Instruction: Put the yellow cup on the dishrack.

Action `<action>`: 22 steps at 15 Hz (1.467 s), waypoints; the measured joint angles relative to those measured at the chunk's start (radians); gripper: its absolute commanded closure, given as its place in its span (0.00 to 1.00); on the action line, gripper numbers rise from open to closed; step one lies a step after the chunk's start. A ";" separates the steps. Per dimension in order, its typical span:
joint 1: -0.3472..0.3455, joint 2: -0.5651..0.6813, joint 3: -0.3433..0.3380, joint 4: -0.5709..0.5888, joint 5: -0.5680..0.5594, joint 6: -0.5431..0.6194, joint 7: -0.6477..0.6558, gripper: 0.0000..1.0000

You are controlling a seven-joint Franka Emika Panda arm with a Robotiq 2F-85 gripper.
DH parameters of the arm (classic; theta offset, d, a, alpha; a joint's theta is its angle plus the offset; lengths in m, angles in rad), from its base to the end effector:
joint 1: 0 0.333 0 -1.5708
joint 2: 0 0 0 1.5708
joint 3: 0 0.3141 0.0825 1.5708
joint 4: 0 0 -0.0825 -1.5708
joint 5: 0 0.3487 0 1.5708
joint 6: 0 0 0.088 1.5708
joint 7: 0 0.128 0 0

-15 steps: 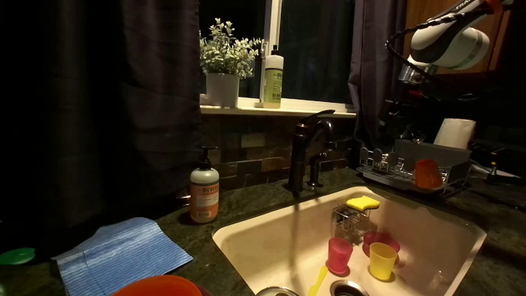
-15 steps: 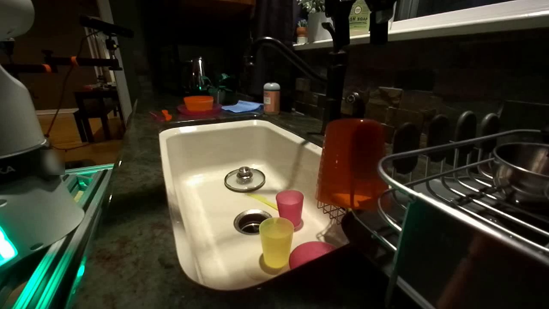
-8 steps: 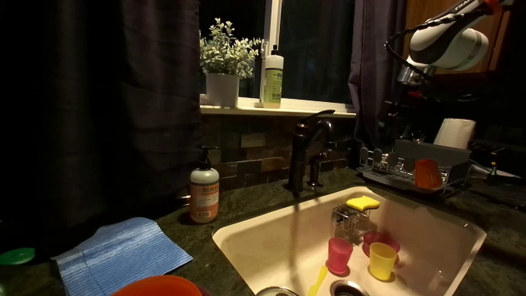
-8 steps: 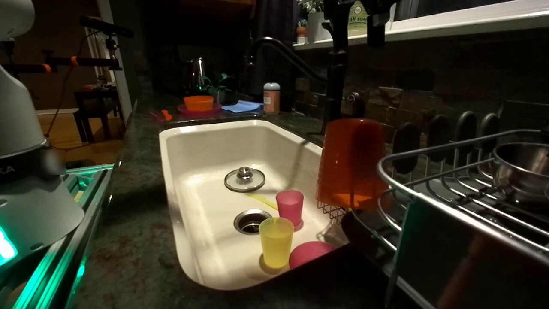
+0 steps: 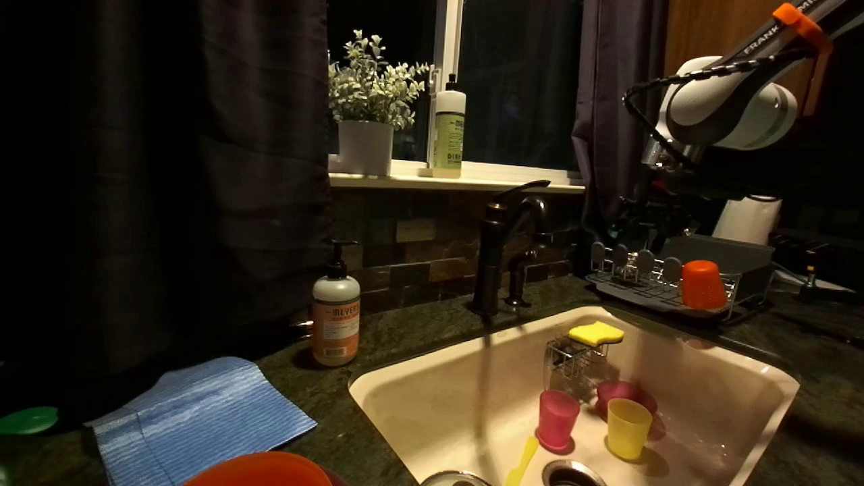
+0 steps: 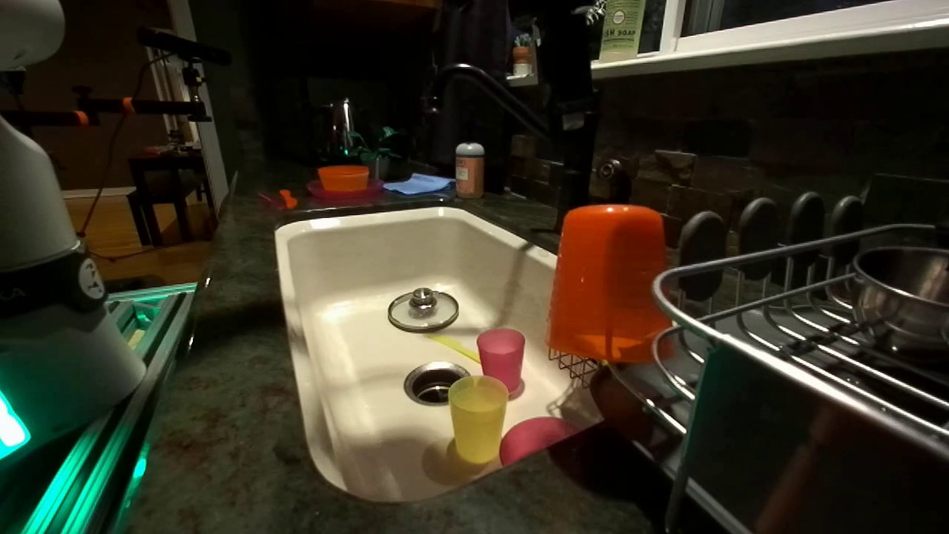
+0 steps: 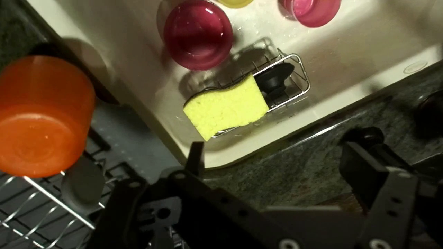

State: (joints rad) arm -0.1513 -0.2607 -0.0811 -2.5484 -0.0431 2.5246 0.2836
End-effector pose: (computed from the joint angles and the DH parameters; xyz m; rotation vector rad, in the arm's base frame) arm 0.4198 -0.0994 0.3867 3.0272 -0.7465 0.3704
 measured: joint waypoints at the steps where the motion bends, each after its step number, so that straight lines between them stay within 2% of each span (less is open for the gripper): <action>1: -0.011 0.000 0.015 -0.025 -0.013 0.031 0.062 0.00; 6: -0.036 0.004 0.071 -0.140 -0.017 0.154 0.284 0.00; 10: -0.039 0.022 0.075 -0.214 0.046 0.257 0.349 0.00; 12: -0.033 0.069 0.066 -0.213 0.101 0.289 0.324 0.00; 15: 0.034 0.168 0.026 -0.212 0.281 0.365 0.170 0.00; 16: 0.049 0.188 0.019 -0.210 0.305 0.378 0.149 0.00; 22: 0.057 0.204 0.012 -0.203 0.307 0.381 0.144 0.00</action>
State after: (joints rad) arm -0.0940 -0.0566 -0.0689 -2.7513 0.2637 2.9060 0.4273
